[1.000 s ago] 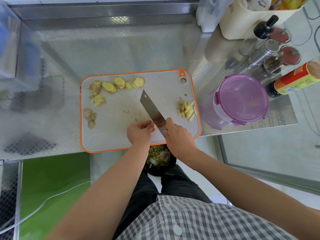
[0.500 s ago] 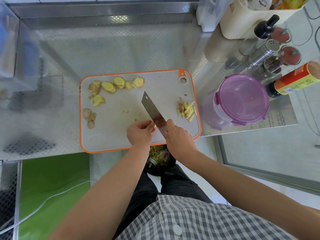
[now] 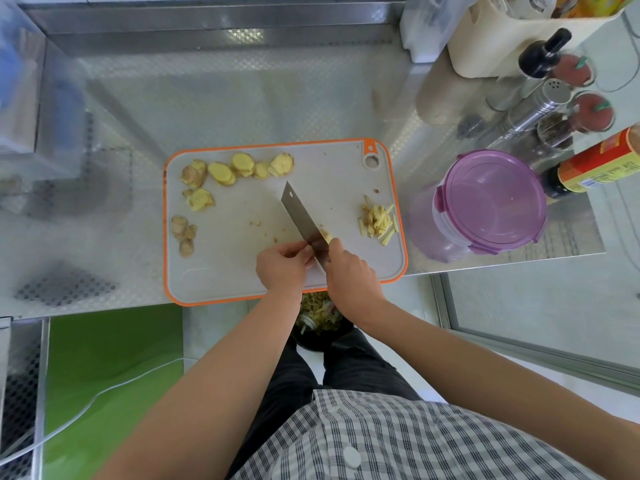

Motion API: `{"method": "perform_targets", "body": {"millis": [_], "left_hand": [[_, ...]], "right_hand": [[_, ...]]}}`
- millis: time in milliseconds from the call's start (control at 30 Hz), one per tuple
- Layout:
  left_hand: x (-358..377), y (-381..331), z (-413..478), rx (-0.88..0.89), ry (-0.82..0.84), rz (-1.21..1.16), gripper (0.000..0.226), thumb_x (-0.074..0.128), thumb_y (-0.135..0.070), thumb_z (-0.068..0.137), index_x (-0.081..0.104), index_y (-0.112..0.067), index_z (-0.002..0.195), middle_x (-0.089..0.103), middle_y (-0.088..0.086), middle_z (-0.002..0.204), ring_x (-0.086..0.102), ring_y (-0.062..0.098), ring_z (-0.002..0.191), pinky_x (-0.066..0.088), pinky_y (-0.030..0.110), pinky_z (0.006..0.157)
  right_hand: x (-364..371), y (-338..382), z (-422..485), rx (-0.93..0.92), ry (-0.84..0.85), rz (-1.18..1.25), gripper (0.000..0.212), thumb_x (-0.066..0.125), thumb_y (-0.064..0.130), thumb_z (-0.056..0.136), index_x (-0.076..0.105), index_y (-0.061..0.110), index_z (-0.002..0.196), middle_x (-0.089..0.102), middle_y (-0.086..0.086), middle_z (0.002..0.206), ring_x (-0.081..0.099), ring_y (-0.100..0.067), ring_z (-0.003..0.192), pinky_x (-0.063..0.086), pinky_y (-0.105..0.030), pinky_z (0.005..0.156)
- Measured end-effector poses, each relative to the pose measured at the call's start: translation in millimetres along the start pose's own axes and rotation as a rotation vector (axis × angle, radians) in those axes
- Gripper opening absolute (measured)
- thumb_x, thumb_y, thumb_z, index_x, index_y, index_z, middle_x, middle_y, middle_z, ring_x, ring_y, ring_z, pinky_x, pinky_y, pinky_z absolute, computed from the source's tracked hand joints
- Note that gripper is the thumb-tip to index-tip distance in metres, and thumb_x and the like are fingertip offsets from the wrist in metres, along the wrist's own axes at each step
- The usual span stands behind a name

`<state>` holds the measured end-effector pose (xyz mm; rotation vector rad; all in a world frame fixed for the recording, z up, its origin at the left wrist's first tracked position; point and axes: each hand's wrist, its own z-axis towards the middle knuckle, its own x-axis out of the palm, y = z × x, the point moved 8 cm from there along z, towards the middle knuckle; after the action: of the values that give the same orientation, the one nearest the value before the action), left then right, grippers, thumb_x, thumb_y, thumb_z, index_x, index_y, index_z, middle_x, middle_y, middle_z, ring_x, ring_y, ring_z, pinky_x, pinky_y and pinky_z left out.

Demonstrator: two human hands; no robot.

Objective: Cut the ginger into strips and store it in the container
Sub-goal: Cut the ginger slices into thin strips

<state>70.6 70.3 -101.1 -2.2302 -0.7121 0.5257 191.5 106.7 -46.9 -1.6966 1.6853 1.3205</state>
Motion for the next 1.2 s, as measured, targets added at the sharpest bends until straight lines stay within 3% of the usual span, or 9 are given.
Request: {"method": "perform_targets", "body": {"millis": [167,267,467,633,833,900,1033,1133,1200], "left_hand": [[-2,-2,1,0.032,-0.011,0.058,0.014,0.075,-0.002,0.077,0.073,-0.016,0.073,0.072,0.004,0.067,0.072,0.023,0.067,0.059,0.038,0.077],[-2,-7,0,0.065,0.007,0.079,0.003,0.072,-0.004,0.081,0.074,-0.006,0.082,0.07,0.004,0.065,0.067,0.019,0.057,0.059,0.034,0.071],[-18,-17,5,0.167,-0.074,0.159,0.012,0.058,-0.008,0.09,0.07,-0.006,0.085,0.066,0.003,0.061,0.055,0.014,0.041,0.05,0.029,0.05],[-28,-26,11,0.283,-0.165,0.423,0.014,0.057,-0.021,0.089,0.068,-0.013,0.087,0.069,0.003,0.077,0.064,0.025,0.075,0.052,0.039,0.074],[-8,-42,4,0.386,-0.128,0.544,0.015,0.055,-0.019,0.091,0.068,-0.012,0.094,0.06,-0.004,0.077,0.056,0.017,0.076,0.037,0.026,0.068],[1,-51,4,0.44,-0.103,0.587,0.014,0.056,-0.019,0.092,0.068,-0.013,0.096,0.061,-0.005,0.081,0.055,0.015,0.077,0.035,0.025,0.069],[13,-72,10,0.591,-0.108,0.689,0.016,0.058,-0.016,0.088,0.066,-0.015,0.102,0.063,0.002,0.095,0.057,0.019,0.086,0.033,0.021,0.072],[22,-95,19,0.702,-0.164,0.797,0.025,0.061,-0.014,0.084,0.064,-0.012,0.109,0.055,0.012,0.106,0.051,0.029,0.102,0.039,0.033,0.082],[31,-114,25,0.811,-0.218,0.958,0.033,0.063,-0.015,0.08,0.062,-0.011,0.112,0.054,0.016,0.109,0.048,0.036,0.106,0.037,0.04,0.088]], "right_hand": [[-6,-7,3,-0.021,-0.043,0.124,0.01,0.037,0.017,0.099,0.028,0.014,0.096,0.049,-0.007,0.078,0.049,-0.032,0.069,0.037,-0.036,0.059],[-23,-20,6,0.014,-0.122,0.24,0.008,0.037,0.016,0.099,0.034,0.009,0.099,0.049,-0.009,0.078,0.05,-0.034,0.072,0.034,-0.037,0.059],[-13,-3,-8,-0.093,-0.064,0.268,0.006,0.038,0.014,0.098,0.033,0.01,0.099,0.045,-0.006,0.068,0.048,-0.031,0.066,0.034,-0.035,0.057],[-2,-13,-2,-0.033,-0.06,0.238,0.02,0.036,0.014,0.098,0.038,0.003,0.116,0.049,-0.009,0.076,0.054,-0.034,0.074,0.038,-0.037,0.06],[-19,-37,4,0.043,-0.132,0.279,0.019,0.035,0.013,0.097,0.037,0.003,0.113,0.049,-0.012,0.076,0.049,-0.032,0.069,0.035,-0.037,0.059],[-17,-33,4,-0.015,-0.106,0.26,0.018,0.035,0.013,0.097,0.038,0.004,0.112,0.049,-0.011,0.075,0.05,-0.032,0.069,0.035,-0.037,0.058],[-34,-60,15,0.113,-0.204,0.321,0.019,0.036,0.013,0.098,0.04,0.003,0.113,0.048,-0.01,0.071,0.045,-0.029,0.066,0.033,-0.035,0.058],[-37,-57,23,0.044,-0.176,0.303,0.012,0.038,0.012,0.095,0.041,0.004,0.104,0.045,-0.009,0.064,0.045,-0.032,0.063,0.034,-0.037,0.056],[-39,-63,29,0.081,-0.18,0.297,0.02,0.038,0.011,0.095,0.041,0.004,0.113,0.043,-0.007,0.064,0.044,-0.032,0.064,0.033,-0.036,0.057]]}}
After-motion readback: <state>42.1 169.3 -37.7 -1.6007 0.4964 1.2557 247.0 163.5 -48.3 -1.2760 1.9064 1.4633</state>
